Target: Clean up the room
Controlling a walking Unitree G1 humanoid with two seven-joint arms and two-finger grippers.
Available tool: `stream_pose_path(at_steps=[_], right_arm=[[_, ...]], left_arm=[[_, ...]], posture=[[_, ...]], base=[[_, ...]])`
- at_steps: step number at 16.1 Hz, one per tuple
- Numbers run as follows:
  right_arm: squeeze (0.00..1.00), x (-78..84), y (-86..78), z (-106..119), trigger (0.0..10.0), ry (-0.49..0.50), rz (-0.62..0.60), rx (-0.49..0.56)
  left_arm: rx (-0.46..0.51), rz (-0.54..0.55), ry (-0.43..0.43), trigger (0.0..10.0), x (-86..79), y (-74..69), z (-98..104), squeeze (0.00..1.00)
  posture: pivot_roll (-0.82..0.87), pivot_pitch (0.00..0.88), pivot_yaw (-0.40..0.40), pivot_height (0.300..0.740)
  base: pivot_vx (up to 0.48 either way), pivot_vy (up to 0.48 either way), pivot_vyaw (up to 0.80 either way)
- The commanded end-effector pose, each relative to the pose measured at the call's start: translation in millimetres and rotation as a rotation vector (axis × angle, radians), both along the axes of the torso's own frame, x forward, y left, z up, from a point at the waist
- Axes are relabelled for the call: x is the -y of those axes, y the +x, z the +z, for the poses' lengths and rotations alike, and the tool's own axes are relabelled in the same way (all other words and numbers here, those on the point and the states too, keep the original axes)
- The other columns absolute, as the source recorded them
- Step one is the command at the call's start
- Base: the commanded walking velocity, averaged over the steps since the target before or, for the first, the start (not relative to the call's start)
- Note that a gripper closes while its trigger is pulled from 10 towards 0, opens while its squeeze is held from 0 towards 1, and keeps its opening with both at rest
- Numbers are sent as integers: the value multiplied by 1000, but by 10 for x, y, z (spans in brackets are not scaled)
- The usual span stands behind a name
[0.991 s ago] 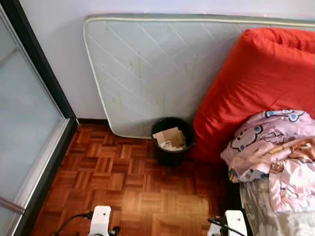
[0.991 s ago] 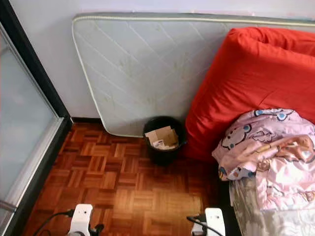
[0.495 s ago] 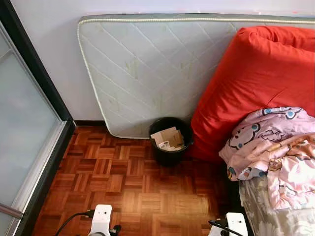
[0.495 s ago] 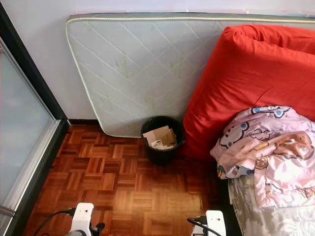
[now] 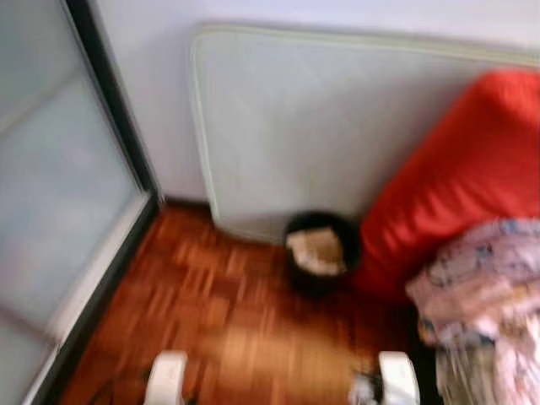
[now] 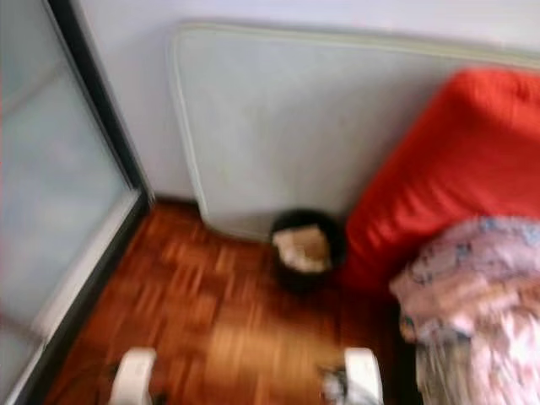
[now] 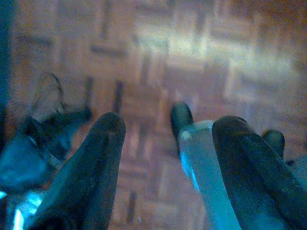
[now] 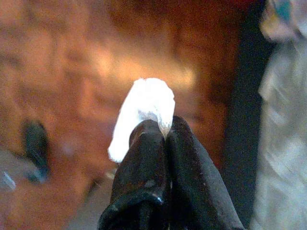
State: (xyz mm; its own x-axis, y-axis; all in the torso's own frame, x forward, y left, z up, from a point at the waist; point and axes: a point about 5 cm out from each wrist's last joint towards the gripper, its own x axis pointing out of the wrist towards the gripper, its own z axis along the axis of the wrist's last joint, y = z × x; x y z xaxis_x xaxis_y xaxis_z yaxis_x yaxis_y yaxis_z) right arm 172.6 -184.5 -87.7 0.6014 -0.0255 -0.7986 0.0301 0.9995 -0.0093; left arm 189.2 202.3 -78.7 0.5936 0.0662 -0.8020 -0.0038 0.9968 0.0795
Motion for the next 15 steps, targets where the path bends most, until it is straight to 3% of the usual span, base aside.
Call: stream_pose_path(at_steps=[1, 15], right_arm=[[0, 121, -140, -46, 10000, -18, -34, -40], [0, 108, -130, -46, 10000, -15, -26, -46]], left_arm=[[-1, -22, -15, 10000, 100, 16, -8, 0], [2, -24, -13, 10000, 99, 33, 0, 0]], posture=[[-73, 55, -33, 740], [-72, 51, -33, 740]], base=[[255, 0, 0], [255, 0, 0]])
